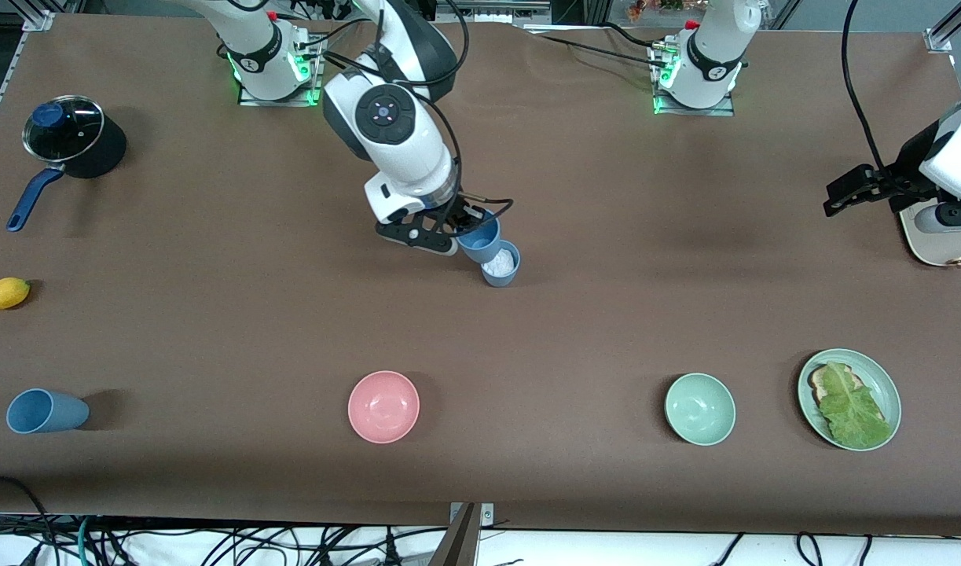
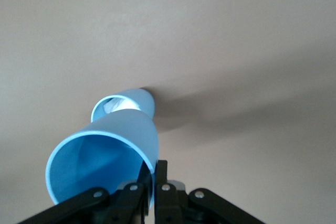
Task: Stack blue cups with both arms
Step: 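Lower the blue cup into the tissue cup and open the right gripper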
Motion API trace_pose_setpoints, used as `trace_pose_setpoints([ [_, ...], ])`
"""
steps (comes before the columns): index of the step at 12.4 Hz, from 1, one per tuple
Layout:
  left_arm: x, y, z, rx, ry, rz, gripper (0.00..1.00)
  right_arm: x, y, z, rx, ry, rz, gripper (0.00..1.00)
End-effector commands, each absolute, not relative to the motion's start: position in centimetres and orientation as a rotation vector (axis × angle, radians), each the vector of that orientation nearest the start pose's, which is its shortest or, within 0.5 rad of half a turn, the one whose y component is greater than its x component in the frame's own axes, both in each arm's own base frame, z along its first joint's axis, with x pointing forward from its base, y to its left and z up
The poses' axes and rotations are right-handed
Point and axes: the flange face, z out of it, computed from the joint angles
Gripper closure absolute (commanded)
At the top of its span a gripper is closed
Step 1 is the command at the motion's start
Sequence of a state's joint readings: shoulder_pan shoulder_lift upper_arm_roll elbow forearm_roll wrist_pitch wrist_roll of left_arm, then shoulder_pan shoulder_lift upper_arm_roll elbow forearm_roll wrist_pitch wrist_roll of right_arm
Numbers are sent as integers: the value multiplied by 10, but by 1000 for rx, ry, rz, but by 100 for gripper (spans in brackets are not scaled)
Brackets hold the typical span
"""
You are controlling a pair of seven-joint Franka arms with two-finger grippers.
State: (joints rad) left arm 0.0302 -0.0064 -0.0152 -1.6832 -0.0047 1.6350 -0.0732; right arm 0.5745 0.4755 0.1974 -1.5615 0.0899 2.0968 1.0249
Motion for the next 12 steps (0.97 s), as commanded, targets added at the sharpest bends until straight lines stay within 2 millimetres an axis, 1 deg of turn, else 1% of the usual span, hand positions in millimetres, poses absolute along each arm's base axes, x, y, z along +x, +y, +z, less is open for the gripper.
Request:
trace_pose_setpoints([
  [1,553,10,585,-3130,-124,69,0,512,489,378,-2932,494,152,100],
  [5,552,8,586,-3129,-124,67,0,511,493,371,-2935,490,157,100],
  [7,552,8,586,-3129,-124,67,0,509,497,363,-2939,489,166,100],
  [10,552,8,586,-3129,-124,69,0,510,498,359,-2941,488,169,100],
  [11,552,8,586,-3129,-124,69,0,512,499,363,-2934,485,161,100],
  [12,552,8,586,-3129,-124,69,0,516,500,361,-2931,484,161,93],
])
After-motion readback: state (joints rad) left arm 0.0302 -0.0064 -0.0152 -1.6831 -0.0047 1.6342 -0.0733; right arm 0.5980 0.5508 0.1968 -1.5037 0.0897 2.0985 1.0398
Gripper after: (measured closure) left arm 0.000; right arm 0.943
